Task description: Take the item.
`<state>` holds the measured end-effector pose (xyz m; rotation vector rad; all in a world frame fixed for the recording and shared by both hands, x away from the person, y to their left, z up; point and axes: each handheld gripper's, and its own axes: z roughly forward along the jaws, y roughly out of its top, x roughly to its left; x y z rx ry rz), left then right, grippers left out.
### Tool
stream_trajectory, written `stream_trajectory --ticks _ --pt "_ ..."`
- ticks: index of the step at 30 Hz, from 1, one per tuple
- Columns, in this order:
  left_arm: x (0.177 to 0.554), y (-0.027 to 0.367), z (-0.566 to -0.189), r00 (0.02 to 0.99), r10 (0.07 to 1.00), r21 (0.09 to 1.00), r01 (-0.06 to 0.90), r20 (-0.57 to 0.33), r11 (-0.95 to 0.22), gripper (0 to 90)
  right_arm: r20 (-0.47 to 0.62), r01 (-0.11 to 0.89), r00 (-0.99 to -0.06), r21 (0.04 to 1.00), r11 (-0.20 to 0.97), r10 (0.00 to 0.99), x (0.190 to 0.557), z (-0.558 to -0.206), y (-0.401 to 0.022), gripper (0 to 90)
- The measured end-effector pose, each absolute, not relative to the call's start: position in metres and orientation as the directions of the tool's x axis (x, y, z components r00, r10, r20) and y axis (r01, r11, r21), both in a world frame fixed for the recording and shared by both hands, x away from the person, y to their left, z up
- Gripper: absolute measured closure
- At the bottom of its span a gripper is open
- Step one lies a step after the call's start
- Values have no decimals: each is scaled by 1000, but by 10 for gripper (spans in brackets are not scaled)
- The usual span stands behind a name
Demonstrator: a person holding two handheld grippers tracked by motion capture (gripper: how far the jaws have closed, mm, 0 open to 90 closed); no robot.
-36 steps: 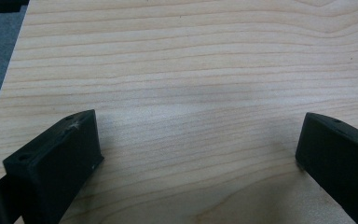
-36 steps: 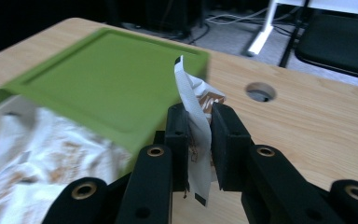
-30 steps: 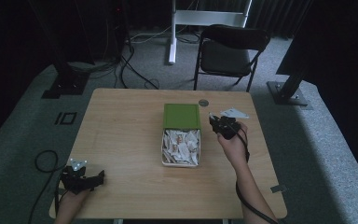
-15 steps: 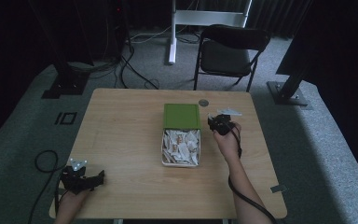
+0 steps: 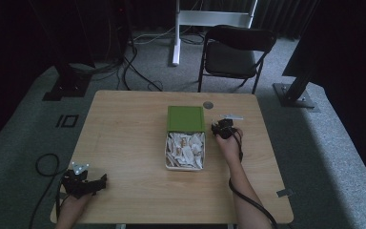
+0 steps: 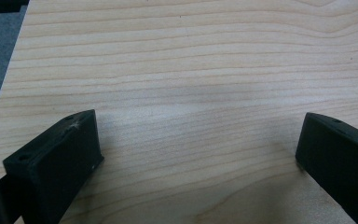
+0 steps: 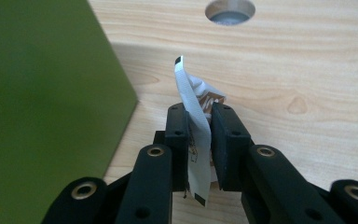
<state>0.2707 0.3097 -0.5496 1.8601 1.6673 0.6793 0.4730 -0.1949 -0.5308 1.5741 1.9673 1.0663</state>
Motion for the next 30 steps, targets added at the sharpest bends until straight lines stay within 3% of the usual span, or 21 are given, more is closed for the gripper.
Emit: stream_trajectory --ticks 11,18,30 --pt "271 310 -549 105 994 690 719 11 -83 7 152 658 -275 750 71 949 474 -539 -198 754" --pt "271 310 -550 105 994 690 719 11 -83 7 155 644 -308 760 86 939 472 -530 -196 545" --pt "271 310 -550 105 994 690 719 11 -84 7 159 615 -275 787 46 948 453 -516 -211 376"
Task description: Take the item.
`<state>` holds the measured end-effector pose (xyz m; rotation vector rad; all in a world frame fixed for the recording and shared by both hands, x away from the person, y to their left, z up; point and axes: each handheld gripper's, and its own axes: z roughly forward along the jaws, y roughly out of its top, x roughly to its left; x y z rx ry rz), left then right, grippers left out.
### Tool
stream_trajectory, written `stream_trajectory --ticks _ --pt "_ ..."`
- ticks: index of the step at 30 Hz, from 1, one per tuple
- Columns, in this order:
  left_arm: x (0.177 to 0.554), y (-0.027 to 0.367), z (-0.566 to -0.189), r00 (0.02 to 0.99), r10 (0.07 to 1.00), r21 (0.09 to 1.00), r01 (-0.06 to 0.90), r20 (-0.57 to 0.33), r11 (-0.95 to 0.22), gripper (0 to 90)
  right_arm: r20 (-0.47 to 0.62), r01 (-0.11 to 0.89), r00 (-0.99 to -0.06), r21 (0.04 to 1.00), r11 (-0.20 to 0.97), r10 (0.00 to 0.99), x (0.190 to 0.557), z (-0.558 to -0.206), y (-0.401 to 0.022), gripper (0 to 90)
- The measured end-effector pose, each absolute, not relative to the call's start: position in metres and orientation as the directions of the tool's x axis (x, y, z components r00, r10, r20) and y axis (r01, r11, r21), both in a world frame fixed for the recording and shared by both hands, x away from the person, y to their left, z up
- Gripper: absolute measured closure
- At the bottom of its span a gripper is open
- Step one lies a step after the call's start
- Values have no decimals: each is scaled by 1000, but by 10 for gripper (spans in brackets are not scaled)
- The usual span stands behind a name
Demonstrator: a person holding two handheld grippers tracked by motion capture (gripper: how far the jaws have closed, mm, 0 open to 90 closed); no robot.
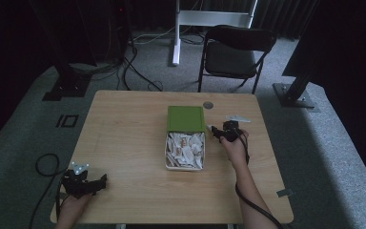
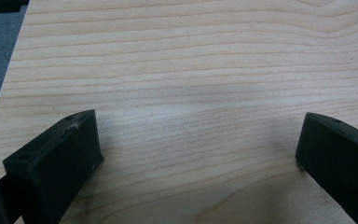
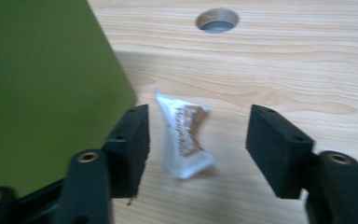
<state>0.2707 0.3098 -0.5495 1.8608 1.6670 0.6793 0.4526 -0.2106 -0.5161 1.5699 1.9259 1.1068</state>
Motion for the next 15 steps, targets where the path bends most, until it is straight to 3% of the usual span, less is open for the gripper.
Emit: stream_trajectory --ticks 6,15 --pt "271 310 -549 105 994 689 719 11 -84 7 141 611 -253 790 45 957 440 -512 -226 306" --pt "271 310 -549 105 994 690 719 11 -83 7 123 609 -223 792 39 967 416 -514 -250 276"
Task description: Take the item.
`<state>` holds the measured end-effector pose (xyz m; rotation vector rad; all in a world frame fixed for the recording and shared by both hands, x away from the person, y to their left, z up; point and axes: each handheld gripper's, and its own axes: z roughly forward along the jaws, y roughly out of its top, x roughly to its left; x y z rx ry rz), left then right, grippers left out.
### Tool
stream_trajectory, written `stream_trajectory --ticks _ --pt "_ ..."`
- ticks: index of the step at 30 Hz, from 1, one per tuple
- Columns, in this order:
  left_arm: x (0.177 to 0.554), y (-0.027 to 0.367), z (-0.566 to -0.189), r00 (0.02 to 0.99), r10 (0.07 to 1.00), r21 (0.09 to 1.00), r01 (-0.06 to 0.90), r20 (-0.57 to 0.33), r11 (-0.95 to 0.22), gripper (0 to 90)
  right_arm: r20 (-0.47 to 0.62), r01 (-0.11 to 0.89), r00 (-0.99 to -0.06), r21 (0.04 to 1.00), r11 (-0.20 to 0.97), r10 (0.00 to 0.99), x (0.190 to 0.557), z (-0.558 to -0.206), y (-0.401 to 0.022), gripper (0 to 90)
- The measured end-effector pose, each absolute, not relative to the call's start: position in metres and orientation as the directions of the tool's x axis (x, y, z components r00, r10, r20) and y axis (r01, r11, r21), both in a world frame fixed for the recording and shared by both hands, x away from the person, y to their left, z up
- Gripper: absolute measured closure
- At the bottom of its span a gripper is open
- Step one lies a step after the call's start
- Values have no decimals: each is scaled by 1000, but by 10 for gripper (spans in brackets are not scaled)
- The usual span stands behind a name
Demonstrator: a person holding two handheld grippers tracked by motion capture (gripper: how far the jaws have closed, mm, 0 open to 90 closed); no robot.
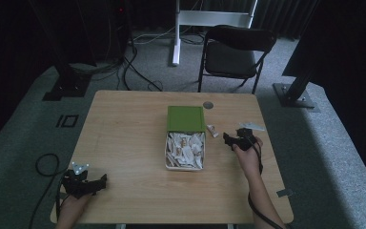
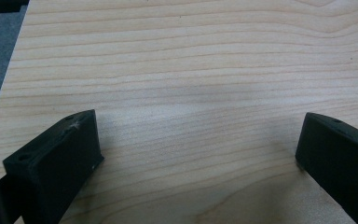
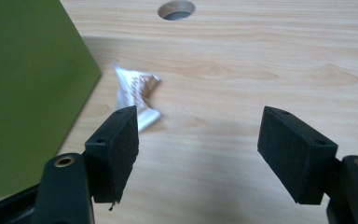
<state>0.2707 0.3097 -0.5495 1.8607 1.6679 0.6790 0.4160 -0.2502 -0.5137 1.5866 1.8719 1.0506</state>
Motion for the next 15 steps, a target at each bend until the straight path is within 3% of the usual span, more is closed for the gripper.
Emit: stream_trajectory --ticks 15 --pt "271 310 -549 105 994 689 719 11 -84 7 130 618 -146 786 -12 981 374 -531 -290 227"
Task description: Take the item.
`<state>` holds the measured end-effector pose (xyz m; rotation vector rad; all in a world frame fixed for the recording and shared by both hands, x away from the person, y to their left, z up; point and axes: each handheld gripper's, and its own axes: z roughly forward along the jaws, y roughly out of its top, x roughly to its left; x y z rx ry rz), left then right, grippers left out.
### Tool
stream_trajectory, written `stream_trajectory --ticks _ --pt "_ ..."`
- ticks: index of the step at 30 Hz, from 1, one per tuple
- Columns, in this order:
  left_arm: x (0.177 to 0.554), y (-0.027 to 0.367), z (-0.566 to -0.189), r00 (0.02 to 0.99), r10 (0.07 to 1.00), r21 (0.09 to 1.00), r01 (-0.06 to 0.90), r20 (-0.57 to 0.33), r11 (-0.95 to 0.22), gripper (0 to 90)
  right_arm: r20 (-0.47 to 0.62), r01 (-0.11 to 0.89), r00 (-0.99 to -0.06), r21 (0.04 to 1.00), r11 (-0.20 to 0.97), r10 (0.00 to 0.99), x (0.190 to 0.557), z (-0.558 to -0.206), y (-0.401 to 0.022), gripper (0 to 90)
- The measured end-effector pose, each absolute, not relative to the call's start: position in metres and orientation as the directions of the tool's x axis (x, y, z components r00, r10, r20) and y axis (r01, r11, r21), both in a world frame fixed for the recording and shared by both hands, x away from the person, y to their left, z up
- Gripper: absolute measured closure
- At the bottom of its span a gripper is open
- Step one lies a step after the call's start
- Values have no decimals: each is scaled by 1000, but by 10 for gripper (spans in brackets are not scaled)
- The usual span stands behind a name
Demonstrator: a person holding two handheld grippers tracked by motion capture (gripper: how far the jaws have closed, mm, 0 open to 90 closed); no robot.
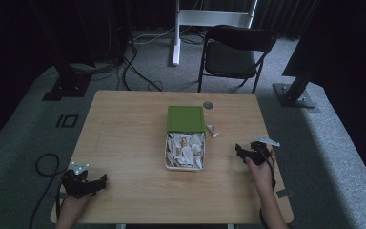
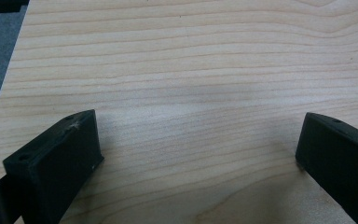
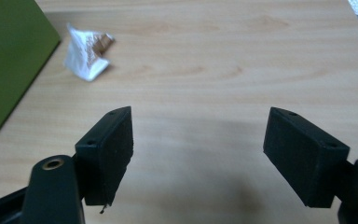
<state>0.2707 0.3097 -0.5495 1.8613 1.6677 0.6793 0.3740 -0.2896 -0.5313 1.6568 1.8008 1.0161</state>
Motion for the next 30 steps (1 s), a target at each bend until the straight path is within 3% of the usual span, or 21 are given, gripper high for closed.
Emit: stream_trajectory --ticks 11,30 --pt "271 310 -549 105 994 689 720 11 -84 7 87 628 -125 778 11 988 336 -533 -305 191" --pt "271 310 -549 106 994 689 720 13 -86 7 6 640 -33 768 16 999 288 -546 -323 212"
